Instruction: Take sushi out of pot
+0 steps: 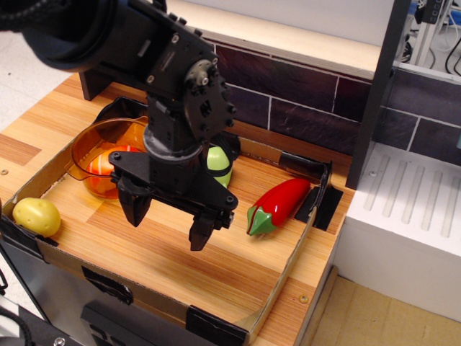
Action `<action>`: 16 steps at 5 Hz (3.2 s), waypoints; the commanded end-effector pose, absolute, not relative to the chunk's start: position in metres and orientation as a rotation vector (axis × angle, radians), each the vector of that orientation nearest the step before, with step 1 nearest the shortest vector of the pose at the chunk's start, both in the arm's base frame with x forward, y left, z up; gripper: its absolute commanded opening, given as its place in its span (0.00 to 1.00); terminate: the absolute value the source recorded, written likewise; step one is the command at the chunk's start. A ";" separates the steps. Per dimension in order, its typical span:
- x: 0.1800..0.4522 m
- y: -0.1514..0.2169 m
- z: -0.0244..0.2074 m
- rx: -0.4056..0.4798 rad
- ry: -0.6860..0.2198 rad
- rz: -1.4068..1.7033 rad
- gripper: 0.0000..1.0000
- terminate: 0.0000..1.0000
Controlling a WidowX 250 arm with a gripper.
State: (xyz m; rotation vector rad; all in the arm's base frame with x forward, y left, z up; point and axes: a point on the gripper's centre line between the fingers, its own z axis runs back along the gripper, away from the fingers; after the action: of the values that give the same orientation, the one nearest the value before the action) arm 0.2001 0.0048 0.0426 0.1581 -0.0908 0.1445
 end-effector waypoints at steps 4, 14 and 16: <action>0.213 0.072 0.093 0.068 0.011 -0.037 1.00 0.00; 0.271 0.118 0.033 -0.002 0.023 -0.309 1.00 0.00; 0.274 0.122 0.023 0.015 0.032 -0.299 1.00 0.00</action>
State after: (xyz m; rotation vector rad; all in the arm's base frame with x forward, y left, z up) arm 0.2619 0.1212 0.0164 -0.0084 0.0582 -0.2912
